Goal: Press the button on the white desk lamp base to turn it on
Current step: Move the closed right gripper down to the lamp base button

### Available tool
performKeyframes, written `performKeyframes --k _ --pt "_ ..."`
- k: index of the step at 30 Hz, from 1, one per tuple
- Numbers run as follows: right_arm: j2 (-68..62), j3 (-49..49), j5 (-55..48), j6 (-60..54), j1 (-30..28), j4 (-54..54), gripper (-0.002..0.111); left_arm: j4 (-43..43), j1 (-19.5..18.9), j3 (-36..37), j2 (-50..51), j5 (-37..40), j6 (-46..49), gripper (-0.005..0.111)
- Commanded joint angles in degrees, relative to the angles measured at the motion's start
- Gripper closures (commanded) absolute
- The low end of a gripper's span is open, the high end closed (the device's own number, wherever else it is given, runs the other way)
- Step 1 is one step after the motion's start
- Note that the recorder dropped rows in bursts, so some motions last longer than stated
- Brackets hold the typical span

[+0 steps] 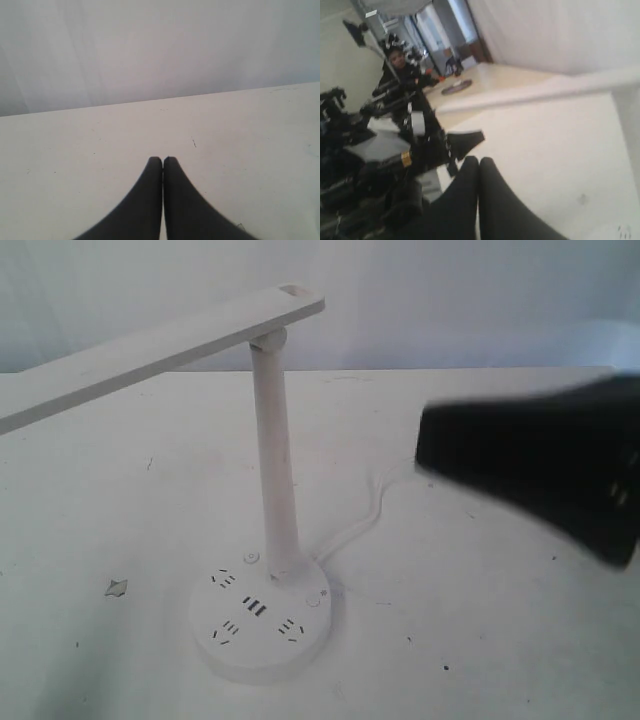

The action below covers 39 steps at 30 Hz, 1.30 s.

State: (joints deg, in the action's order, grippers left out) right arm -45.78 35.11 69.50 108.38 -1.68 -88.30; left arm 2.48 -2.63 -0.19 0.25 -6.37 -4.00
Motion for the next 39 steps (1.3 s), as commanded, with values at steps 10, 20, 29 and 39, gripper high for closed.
performKeyframes --k 10,20,29,39 --pt "-5.0 -19.3 -22.8 -7.2 21.4 5.4 0.108 -0.2 -0.1 0.2 -0.2 -0.1 -0.1 0.107" --pt "-22.1 -19.6 -34.2 -27.1 31.3 29.7 0.108 -0.2 -0.1 0.2 -0.2 -0.1 -0.1 0.107" --pt "-39.8 -10.7 -40.4 -36.7 36.2 41.9 0.108 -0.2 -0.1 0.2 -0.2 -0.1 -0.1 0.107" --pt "-47.2 2.6 -59.9 -44.9 40.4 42.2 0.108 -0.2 -0.1 0.2 -0.2 -0.1 -0.1 0.107"
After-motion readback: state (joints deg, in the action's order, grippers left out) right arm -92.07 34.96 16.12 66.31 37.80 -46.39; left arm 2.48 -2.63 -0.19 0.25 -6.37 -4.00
